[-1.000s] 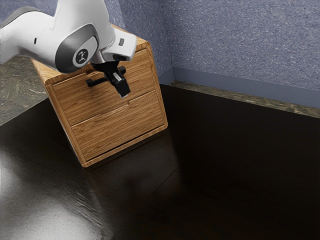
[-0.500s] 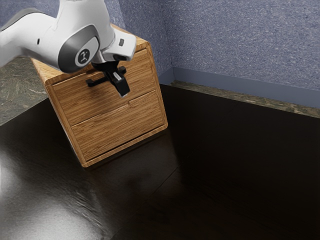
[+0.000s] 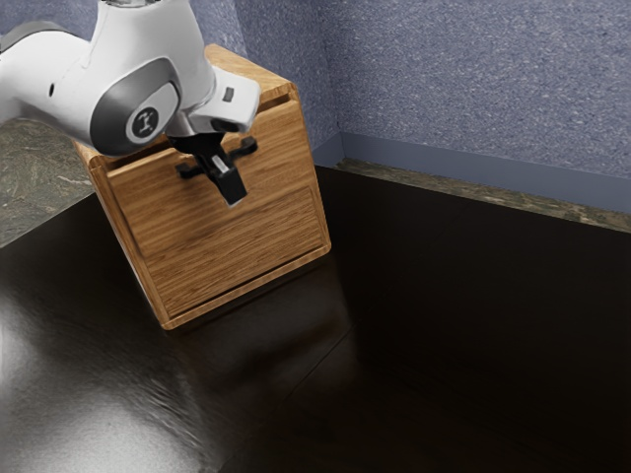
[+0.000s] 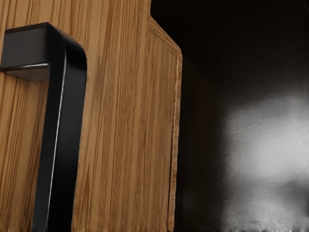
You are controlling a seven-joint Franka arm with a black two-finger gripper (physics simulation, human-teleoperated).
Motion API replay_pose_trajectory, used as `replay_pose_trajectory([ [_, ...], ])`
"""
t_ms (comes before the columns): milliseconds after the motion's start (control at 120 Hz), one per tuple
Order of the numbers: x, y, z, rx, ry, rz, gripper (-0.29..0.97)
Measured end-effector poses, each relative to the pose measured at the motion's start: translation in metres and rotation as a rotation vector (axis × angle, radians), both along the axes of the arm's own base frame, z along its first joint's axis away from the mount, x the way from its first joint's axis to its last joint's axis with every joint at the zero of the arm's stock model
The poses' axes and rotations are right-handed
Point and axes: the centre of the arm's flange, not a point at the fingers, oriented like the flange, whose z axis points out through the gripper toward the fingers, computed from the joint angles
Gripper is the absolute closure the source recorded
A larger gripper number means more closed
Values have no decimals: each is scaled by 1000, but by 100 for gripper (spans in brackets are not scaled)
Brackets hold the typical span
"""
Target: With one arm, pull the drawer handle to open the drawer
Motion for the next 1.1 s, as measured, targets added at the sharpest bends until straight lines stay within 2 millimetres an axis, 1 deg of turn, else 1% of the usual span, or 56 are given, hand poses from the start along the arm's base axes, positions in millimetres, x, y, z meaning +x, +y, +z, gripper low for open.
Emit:
replay_pose_trajectory([
  [108,-4,-7,-5,32,10,-3,0],
  [225,-11,-16,-1,58,4,-5,0],
  [358,-13,-32,2,66,-7,-13,4],
  [500,-18,-58,1,63,-11,-39,3],
  [583,-26,-78,3,67,-17,-64,5],
  [633,-31,-88,3,69,-19,-74,4],
  [800,-44,-101,-1,74,-19,-79,-1],
  [950,-49,-124,-3,80,-25,-98,0],
  [1100,-51,-129,-8,82,-24,-87,-1],
])
